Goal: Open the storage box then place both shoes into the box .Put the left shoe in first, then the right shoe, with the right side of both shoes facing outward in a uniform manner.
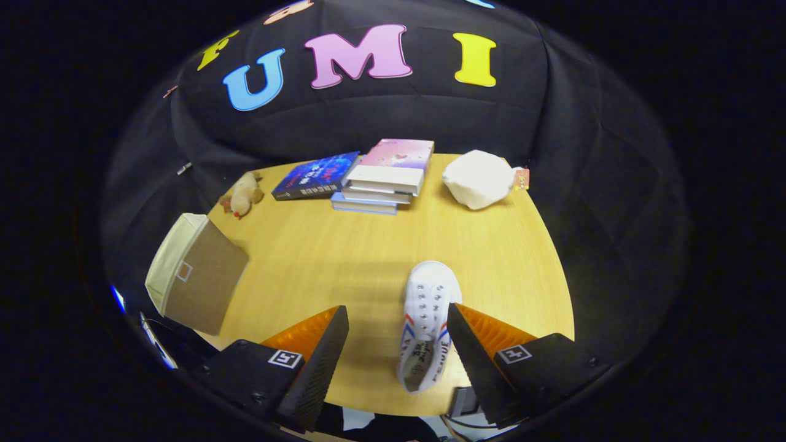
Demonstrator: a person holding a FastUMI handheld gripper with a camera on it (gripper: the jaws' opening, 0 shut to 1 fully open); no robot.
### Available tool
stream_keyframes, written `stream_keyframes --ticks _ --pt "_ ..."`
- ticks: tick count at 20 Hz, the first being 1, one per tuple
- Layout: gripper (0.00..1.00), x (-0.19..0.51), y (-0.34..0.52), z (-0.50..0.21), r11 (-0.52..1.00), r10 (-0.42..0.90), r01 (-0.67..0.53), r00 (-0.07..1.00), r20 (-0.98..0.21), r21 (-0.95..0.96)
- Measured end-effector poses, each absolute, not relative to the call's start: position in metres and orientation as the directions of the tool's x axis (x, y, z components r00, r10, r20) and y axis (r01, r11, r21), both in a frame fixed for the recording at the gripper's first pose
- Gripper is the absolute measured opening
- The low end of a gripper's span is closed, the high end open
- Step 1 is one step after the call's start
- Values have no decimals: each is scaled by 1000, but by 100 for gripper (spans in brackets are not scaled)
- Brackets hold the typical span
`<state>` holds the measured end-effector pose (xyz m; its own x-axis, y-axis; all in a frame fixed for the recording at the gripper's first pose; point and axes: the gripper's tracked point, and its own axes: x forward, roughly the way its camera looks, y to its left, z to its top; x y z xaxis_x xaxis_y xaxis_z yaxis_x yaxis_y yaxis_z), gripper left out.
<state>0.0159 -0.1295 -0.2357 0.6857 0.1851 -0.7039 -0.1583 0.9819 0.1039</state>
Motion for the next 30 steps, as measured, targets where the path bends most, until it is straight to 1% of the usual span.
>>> stream_keyframes --ticks 7,10,13,15,17,19,20,21,22,24,26,29,30 --pt "99 22 -184 -315 993 96 -112 584 -806 37" --pt "99 17 -188 -347 994 91 -100 513 -854 46" --pt "99 13 -190 -364 994 92 -101 466 -880 51" --pt "95 14 -181 -370 991 120 -105 455 -882 81" --pt "76 15 -168 -370 987 153 -111 448 -881 115" --pt "41 15 -165 -370 989 137 -114 449 -883 96" --pt "40 13 -168 -367 991 121 -97 444 -888 87" --pt "35 16 -170 -370 995 103 -52 442 -891 90" --pt "24 16 -171 -369 995 92 0 435 -896 102" --pt "15 16 -174 -369 994 88 27 432 -897 110" --pt "8 14 -171 -367 990 100 46 428 -898 132" --pt "8 8 -153 -360 971 129 129 422 -898 200" --pt "8 5 -145 -351 968 136 134 428 -893 212"
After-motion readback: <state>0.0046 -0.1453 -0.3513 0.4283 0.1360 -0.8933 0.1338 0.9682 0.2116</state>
